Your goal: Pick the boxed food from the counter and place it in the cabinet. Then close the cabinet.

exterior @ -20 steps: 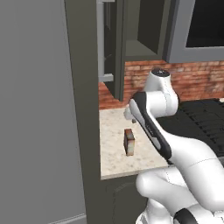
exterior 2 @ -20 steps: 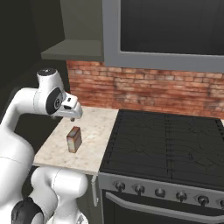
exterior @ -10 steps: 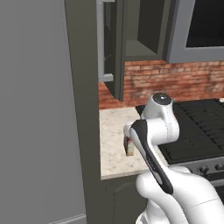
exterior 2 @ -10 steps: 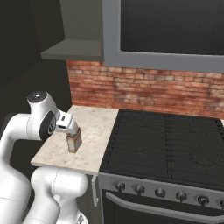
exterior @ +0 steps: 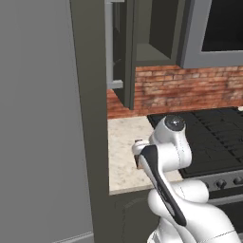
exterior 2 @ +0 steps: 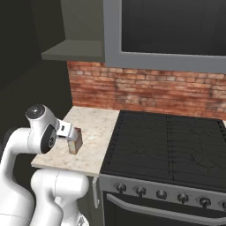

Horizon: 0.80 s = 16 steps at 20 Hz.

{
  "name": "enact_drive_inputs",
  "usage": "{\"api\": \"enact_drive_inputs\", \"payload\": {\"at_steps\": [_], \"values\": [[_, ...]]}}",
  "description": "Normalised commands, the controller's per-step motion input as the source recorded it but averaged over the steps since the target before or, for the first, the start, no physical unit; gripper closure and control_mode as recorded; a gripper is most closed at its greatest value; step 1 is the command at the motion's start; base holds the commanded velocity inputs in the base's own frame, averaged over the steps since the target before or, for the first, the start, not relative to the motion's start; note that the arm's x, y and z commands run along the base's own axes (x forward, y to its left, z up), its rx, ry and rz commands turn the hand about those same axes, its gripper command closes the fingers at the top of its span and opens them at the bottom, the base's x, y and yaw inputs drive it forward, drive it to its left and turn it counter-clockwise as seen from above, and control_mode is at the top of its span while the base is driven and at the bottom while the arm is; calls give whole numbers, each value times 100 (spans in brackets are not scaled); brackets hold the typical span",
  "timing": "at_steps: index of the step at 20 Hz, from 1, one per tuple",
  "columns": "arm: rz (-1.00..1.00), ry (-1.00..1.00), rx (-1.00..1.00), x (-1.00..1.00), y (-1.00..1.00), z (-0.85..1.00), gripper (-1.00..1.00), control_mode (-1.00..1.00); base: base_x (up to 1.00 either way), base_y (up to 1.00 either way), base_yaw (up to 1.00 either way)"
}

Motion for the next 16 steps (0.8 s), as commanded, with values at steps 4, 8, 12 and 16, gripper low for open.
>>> {"api": "enact_drive_inputs", "payload": {"at_steps": [4, 8, 12, 16], "values": [[-3, -1, 0, 0, 7, -22, -100, -100, 0, 0, 0], [-5, 0, 0, 0, 0, -28, -100, -100, 0, 0, 0], [-4, 0, 0, 2, 0, -34, -100, -100, 0, 0, 0], [-1, 0, 0, 14, 0, -36, -100, -100, 0, 0, 0]]}}
